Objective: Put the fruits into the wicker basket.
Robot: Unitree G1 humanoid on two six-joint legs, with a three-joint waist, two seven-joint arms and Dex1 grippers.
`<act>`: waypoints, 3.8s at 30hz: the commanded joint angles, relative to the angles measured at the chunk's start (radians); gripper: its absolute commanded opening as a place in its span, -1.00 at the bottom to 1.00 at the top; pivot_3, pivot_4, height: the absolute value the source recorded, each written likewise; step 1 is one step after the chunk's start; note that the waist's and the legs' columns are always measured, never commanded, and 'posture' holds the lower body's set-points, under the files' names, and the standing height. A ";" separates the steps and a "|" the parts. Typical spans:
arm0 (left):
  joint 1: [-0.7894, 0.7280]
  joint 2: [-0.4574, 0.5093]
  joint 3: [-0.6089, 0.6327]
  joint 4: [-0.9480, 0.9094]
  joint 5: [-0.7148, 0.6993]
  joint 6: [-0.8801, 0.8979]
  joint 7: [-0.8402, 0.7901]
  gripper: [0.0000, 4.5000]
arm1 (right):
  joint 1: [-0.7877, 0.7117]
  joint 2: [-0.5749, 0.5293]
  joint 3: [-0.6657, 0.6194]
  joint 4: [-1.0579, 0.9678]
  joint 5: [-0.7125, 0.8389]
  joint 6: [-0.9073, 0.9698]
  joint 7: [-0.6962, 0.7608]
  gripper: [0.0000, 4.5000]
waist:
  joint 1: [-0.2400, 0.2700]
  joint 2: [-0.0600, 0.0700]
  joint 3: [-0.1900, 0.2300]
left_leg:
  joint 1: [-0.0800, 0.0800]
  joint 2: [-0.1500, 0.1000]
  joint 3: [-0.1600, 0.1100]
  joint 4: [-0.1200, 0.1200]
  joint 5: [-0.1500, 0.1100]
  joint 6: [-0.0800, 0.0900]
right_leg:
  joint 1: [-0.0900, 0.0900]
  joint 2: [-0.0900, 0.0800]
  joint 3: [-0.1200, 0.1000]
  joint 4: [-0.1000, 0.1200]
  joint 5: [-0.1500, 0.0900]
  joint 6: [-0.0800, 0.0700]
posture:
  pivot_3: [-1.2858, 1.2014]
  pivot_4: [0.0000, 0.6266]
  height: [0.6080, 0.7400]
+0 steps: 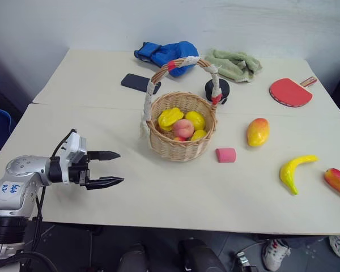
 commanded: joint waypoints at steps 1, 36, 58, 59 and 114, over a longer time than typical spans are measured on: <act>-0.014 0.004 0.005 -0.013 0.005 -0.015 -0.002 0.99 | 0.003 0.008 -0.011 0.016 -0.008 -0.023 0.001 1.00 | 0.000 0.000 0.000 | 0.000 0.000 0.000 0.000 0.000 0.000 | 0.000 0.000 0.000 0.000 0.000 0.000 | 0.03 -0.52 1.00; -0.366 -0.031 -0.177 -0.332 -0.146 0.272 -0.028 0.99 | -1.342 -0.168 1.356 -0.039 -0.488 -0.017 -0.074 1.00 | -0.020 0.005 0.014 | -0.009 0.000 0.001 0.021 0.001 -0.002 | -0.009 0.002 0.002 0.014 0.000 0.006 | 0.03 -0.52 1.00; -0.400 -0.067 -0.180 -0.332 -0.137 0.243 0.014 1.00 | -1.375 0.010 1.343 0.215 -0.573 -0.067 -0.037 -0.60 | -0.027 0.006 0.015 | -0.017 0.001 0.000 0.037 0.002 -0.002 | -0.017 0.002 0.001 0.032 0.000 0.005 | 0.03 -0.52 1.00; -0.401 -0.069 -0.181 -0.331 -0.136 0.241 0.013 1.00 | -1.355 0.003 1.331 0.189 -0.569 -0.064 -0.037 -0.75 | -0.026 0.006 0.015 | -0.017 0.001 0.000 0.037 0.002 -0.002 | -0.017 0.002 0.001 0.032 0.000 0.005 | 0.03 -0.52 1.00; -0.455 -0.113 -0.236 -0.219 -0.067 0.149 -0.037 1.00 | -1.297 0.227 1.180 -0.039 -0.501 0.165 -0.399 -0.98 | -0.028 0.005 0.014 | -0.018 0.001 0.001 0.035 0.003 -0.004 | -0.020 0.003 0.002 0.034 0.000 0.005 | 0.03 -0.52 1.00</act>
